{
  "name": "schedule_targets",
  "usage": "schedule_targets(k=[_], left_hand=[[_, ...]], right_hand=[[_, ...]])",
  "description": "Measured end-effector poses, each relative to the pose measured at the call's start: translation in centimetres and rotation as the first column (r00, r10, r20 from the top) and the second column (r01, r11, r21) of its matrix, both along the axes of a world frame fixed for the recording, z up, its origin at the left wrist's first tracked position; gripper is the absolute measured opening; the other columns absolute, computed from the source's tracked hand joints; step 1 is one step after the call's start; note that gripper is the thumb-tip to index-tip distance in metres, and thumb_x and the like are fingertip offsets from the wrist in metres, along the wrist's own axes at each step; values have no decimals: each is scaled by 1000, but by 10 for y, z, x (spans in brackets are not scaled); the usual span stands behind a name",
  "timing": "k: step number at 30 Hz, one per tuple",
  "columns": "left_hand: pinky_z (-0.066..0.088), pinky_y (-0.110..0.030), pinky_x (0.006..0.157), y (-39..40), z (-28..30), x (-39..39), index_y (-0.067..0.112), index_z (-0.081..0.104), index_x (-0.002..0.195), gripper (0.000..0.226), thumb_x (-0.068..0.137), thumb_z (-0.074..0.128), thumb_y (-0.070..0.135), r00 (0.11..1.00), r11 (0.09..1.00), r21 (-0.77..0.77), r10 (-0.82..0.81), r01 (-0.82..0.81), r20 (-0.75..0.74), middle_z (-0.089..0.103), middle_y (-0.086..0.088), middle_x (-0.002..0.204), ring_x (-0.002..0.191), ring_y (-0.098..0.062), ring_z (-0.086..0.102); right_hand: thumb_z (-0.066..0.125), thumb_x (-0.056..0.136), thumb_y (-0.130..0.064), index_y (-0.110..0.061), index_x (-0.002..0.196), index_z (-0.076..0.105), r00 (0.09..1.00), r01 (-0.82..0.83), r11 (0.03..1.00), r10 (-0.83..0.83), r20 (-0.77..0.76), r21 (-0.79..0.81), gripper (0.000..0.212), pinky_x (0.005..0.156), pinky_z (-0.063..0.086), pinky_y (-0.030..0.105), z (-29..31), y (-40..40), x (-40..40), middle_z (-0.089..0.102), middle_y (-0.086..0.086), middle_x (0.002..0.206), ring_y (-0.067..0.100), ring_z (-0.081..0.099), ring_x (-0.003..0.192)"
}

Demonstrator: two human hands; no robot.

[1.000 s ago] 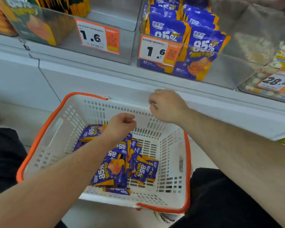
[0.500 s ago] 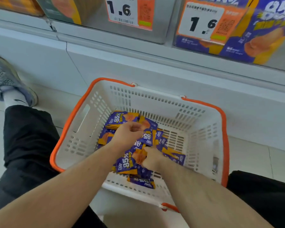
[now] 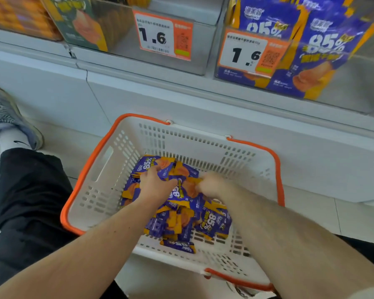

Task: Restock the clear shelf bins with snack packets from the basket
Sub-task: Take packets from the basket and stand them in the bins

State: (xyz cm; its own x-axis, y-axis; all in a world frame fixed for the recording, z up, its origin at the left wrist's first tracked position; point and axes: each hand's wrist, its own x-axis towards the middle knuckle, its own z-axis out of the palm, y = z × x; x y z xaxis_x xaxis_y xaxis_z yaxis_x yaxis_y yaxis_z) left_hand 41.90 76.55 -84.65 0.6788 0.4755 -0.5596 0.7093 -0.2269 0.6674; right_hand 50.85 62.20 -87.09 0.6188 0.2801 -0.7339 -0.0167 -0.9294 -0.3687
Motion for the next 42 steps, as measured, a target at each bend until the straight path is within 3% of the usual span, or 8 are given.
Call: schedule_targets(k=[4,7,9,15,23,27,32,42], left_hand=[[41,-51,92,-19,11,9,17,18,154,99,80,74,51,957,900,-330,245,-283,-153,36,-16,149,130,-36,44],[49,-46,90,-41,31,21,11,54,124,50,90,66,44,961,678,-697,270,-233,-59,60,-3,113,102,-22,60],[54,-39,81,-54,47,31,10,59,110,24,97,60,30,950,697,-705,290,-129,113,67,-5,101,90,-22,65],[55,-45,89,-62,83,50,30,66,100,20,93,63,12,849,951,-265,2,162,528,75,5,95,93,-19,71],[55,-37,89,-71,163,102,29,60,119,31,92,65,16,642,950,72,-259,303,721,69,8,111,100,-11,66],[51,-39,88,-80,197,124,19,63,114,31,86,63,33,447,850,504,-514,153,732,66,2,116,107,-22,60],[24,-58,109,-78,174,138,19,43,144,81,70,72,37,546,429,898,-732,-97,408,35,-16,152,138,-40,31],[30,-54,107,-74,162,139,18,45,142,89,59,78,19,520,419,897,-740,-139,427,45,-14,140,137,-37,32]], right_hand=[[61,93,-8,0,110,59,964,267,949,-266,-26,169,19,72,58,37,52,-30,37,67,15,89,21,67,67],[61,93,-4,-8,118,60,872,487,789,-409,-271,375,25,68,54,33,95,-46,41,66,13,99,14,61,53],[58,95,-5,-18,107,62,876,466,789,-348,-333,401,19,83,54,36,121,-53,37,68,5,99,14,64,60],[66,88,-16,-15,86,67,963,98,977,-141,230,188,2,52,34,24,183,-71,38,59,5,79,17,46,61],[63,94,-12,-22,82,60,684,195,539,-673,280,819,16,45,43,16,250,-74,42,65,-10,72,-5,55,46],[62,89,-19,-21,77,55,468,41,438,-803,370,898,15,61,52,41,274,-89,57,68,3,79,18,62,66],[56,85,-20,-24,71,46,181,-129,361,-907,380,923,17,60,45,41,303,-116,76,46,-4,63,23,48,63],[55,86,-28,-25,72,52,158,50,652,-753,639,756,14,77,52,45,273,-125,110,57,-6,69,26,62,75]])
